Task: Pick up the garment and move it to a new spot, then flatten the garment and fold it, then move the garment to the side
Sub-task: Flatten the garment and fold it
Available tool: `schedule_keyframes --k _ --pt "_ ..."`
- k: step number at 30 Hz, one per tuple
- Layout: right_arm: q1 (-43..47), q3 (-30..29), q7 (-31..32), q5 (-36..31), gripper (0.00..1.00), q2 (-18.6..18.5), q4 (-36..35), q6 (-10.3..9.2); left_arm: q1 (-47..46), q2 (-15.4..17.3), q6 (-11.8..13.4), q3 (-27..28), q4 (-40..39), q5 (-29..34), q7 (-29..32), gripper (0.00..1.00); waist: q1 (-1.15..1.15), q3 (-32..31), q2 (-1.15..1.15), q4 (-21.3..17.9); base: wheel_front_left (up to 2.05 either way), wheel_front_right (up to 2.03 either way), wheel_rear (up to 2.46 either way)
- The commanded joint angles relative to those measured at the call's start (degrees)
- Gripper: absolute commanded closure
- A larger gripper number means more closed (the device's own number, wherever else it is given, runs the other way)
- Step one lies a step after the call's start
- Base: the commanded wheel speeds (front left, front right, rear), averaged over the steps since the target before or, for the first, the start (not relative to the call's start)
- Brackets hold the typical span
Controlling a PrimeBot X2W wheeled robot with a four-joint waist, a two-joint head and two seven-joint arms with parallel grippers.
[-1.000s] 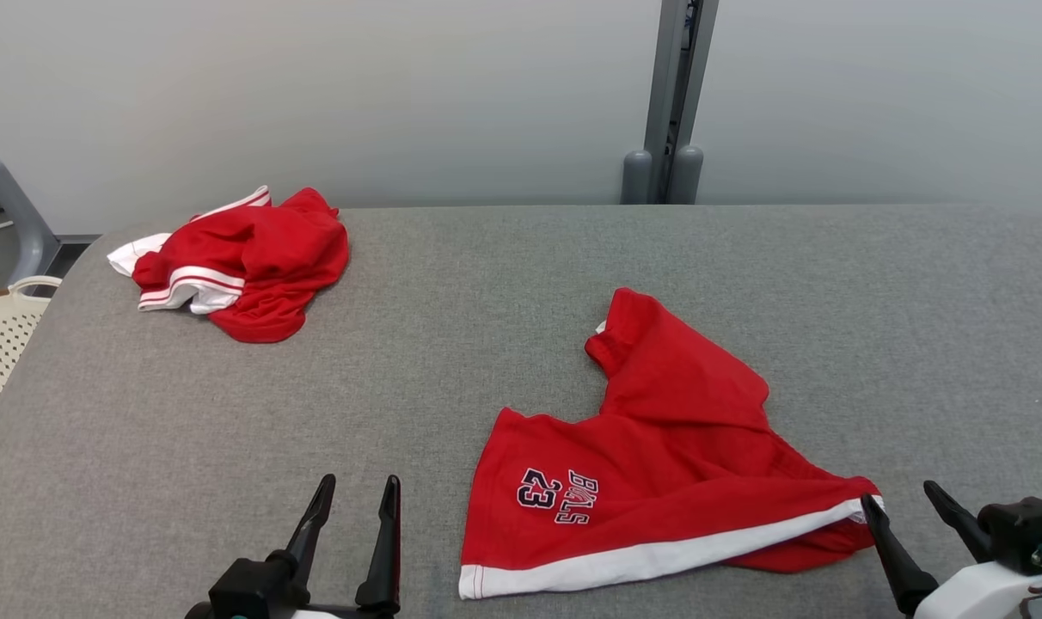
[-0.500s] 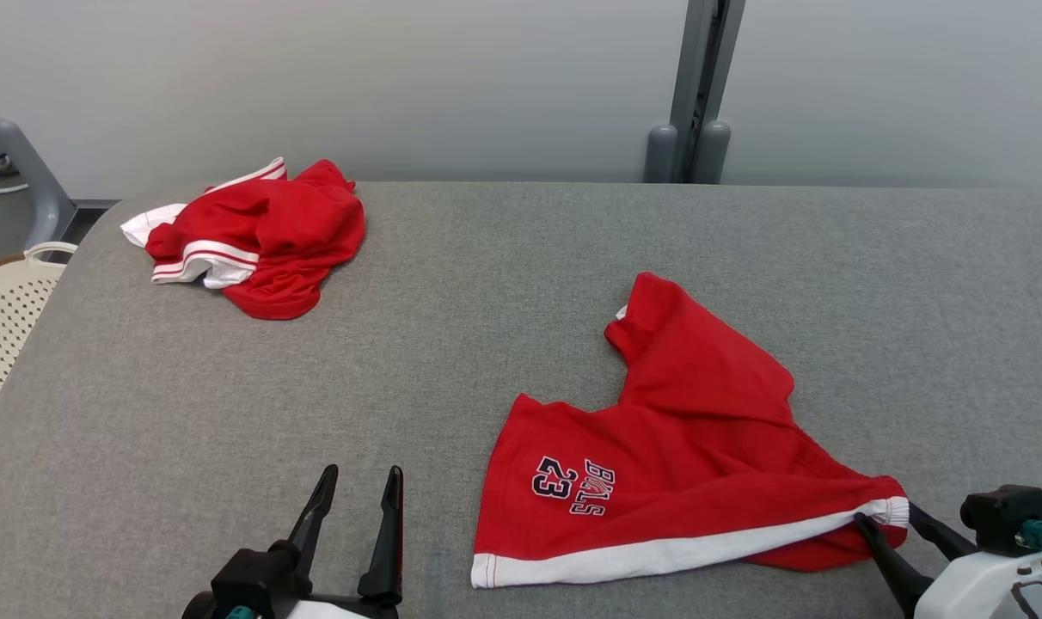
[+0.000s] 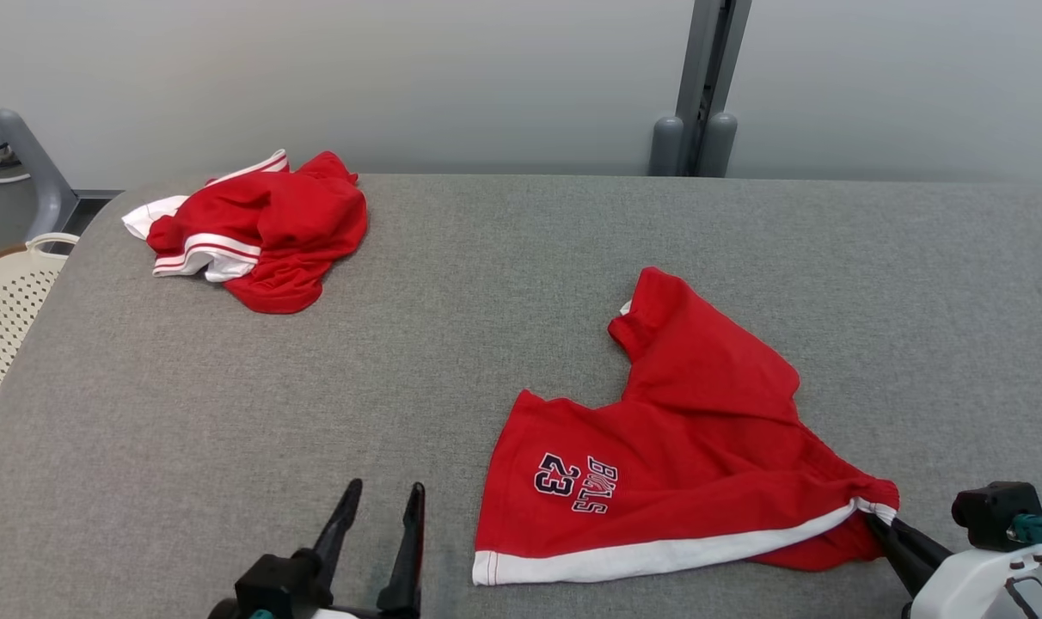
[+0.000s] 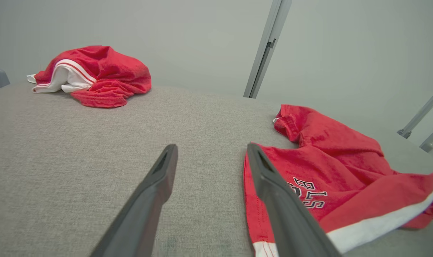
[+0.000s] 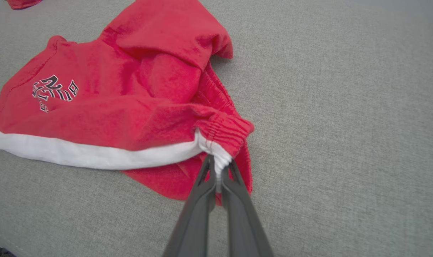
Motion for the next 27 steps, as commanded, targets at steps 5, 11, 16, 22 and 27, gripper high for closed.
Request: schedule_keyframes --k 5,11,16,22,27 --pt "-0.86 0.25 -0.71 0.48 1.0 -0.94 0.25 0.01 -1.51 0.22 -4.12 -4.19 4.86 -2.13 0.87 0.0 0.0 0.21 -0.01 -0.33 0.0 0.0 0.0" --pt "-1.27 0.19 -2.07 -0.59 1.0 -1.06 1.01 0.01 -2.89 0.23 -6.03 -8.48 9.95 -3.51 6.44 0.0 0.0 0.42 -0.01 -0.86 0.0 0.0 0.0" --pt "-1.95 0.48 -2.95 -0.79 1.0 -0.65 1.69 0.01 -4.94 0.27 -6.83 -10.69 13.6 -3.67 8.85 0.0 0.0 0.63 -0.01 -1.37 0.0 0.0 0.0" --pt "-2.5 0.92 -3.9 -0.87 1.0 -0.24 2.66 0.01 -7.36 0.25 -7.12 -12.41 17.99 -3.9 9.14 0.0 0.0 0.84 -0.01 -2.15 0.0 0.0 0.0" --pt "-2.96 0.84 -4.32 -0.94 1.0 -0.03 3.0 0.01 -8.36 0.25 -7.41 -13.6 19.64 -4.71 8.38 0.08 0.0 0.96 -0.01 -2.51 0.0 0.0 0.0"
